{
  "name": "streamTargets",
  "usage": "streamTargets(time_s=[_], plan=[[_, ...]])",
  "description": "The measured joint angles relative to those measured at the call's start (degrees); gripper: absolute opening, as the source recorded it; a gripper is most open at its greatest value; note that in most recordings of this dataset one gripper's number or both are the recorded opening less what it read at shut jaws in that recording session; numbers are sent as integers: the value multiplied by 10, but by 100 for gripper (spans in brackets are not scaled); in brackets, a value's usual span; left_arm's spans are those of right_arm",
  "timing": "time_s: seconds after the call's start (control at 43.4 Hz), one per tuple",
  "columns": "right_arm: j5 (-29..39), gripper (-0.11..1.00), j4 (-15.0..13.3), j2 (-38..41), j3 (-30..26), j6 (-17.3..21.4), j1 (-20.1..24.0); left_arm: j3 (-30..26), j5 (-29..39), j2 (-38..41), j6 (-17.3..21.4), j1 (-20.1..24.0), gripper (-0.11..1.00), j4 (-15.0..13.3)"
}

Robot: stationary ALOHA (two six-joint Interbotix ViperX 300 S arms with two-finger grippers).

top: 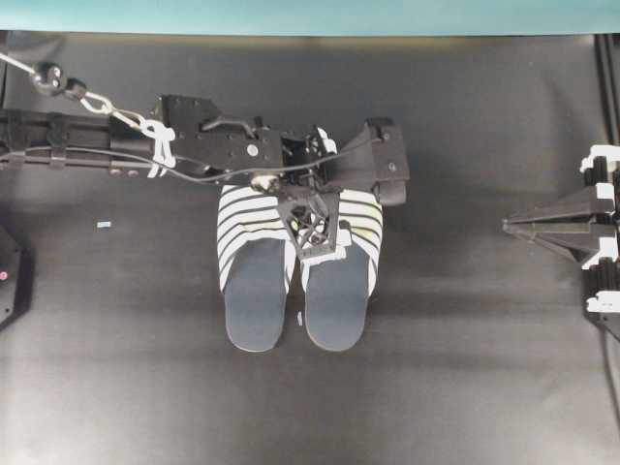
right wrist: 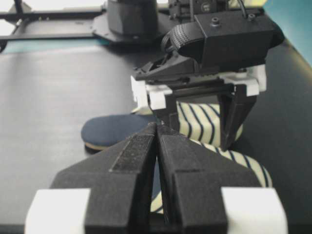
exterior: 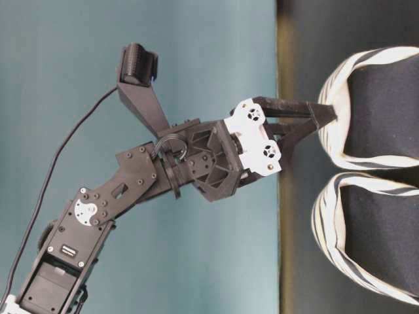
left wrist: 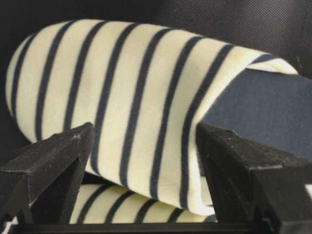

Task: Arrange the slippers with the left arm.

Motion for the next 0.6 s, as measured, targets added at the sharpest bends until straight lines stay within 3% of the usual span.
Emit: streamTargets(time_s=[0.346, 0.599], plan=[[-5, 0, 0, 0, 1, 0, 0, 0, 9, -6, 6, -17, 80, 0], [-6, 0, -1, 0, 4, 0, 0, 12, 8, -103, 8, -46, 80, -1]])
